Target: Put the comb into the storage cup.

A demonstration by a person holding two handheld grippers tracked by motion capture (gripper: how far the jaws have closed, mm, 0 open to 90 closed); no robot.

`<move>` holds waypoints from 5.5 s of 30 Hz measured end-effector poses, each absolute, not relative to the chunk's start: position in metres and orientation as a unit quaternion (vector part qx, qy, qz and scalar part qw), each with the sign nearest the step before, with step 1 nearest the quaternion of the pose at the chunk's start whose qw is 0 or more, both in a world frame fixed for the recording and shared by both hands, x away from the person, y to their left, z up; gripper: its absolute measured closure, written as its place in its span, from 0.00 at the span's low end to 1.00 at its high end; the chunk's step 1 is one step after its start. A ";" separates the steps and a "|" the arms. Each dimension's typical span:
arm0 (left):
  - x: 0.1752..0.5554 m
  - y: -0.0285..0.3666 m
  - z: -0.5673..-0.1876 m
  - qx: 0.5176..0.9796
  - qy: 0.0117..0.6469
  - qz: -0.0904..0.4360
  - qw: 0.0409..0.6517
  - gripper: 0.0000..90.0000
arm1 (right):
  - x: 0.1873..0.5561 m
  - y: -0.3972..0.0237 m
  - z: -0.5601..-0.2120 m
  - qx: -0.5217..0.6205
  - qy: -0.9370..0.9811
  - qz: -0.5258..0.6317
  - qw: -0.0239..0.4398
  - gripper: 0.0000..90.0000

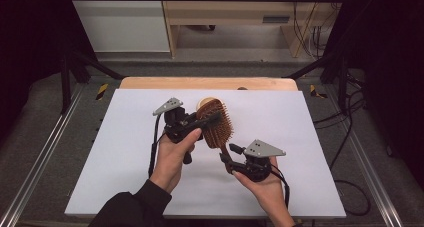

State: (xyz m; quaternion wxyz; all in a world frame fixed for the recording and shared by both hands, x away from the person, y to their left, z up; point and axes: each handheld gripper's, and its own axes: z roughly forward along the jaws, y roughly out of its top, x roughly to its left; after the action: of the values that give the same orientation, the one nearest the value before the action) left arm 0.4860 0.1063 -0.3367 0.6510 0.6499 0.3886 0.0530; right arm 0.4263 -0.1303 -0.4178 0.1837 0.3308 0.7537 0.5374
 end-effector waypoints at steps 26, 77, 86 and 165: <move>0.487 0.123 -0.301 0.631 0.379 0.115 0.668 0.57 | 0.418 -0.199 -0.426 0.384 0.732 0.518 0.219 0.08; 0.525 0.106 -0.267 0.621 0.377 0.147 0.671 0.57 | 0.422 -0.225 -0.449 0.394 0.703 0.542 0.238 0.06; 0.530 0.104 -0.263 0.618 0.376 0.158 0.672 0.57 | 0.422 -0.225 -0.449 0.393 0.702 0.545 0.236 0.06; 0.606 0.133 -0.265 0.544 0.422 0.215 0.692 0.57 | 0.422 -0.228 -0.449 0.396 0.697 0.548 0.240 0.05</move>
State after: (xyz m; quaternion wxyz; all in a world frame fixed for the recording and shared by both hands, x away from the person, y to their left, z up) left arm 0.6062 0.1326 -0.2649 0.6924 0.5440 0.4222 0.2154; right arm 0.4217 -0.2277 -0.4493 0.2402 0.3961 0.6968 0.5476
